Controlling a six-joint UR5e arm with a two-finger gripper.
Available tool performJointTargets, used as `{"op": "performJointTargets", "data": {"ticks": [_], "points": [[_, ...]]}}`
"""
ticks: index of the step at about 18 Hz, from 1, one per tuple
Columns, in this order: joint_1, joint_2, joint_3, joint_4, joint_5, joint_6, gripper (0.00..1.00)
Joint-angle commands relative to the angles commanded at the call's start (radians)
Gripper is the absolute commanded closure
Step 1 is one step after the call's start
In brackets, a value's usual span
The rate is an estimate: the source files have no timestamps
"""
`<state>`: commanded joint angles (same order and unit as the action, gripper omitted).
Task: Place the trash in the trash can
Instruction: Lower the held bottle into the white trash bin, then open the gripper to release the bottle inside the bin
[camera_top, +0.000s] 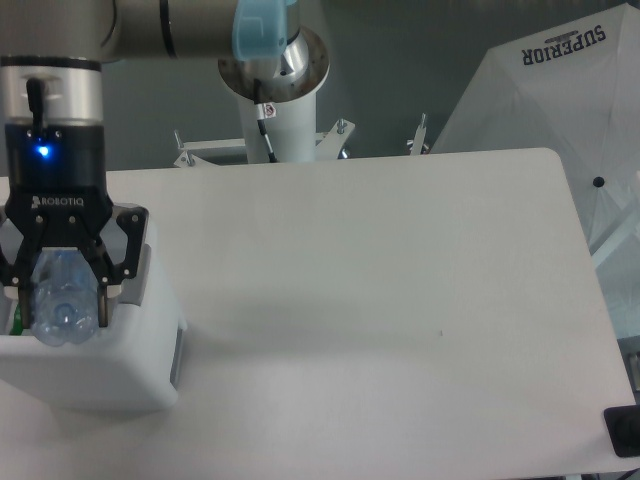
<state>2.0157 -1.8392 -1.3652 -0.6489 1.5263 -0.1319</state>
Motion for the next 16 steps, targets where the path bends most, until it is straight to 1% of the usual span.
{"op": "performJointTargets", "data": {"ticks": [1,3,5,6,11,13,14,16], "points": [[-0.006,0.002,0.000,0.000,-0.002,0.000,0.33],[-0.009,0.005,-0.003,0.000,-0.002,0.000,0.23],[-0.017,0.009,-0.003,0.000,-0.002,0.009,0.04],[-0.020,0.012,-0.005,-0.002,-0.002,0.027,0.00],[-0.014,0.054,-0.006,-0.003,0.002,0.129,0.00],[0.009,0.070,-0.012,-0.005,0.003,0.153,0.00],[0.050,0.081,-0.026,-0.006,0.003,0.197,0.00],[0.101,0.101,-0.073,-0.008,-0.003,0.372,0.00]]}}
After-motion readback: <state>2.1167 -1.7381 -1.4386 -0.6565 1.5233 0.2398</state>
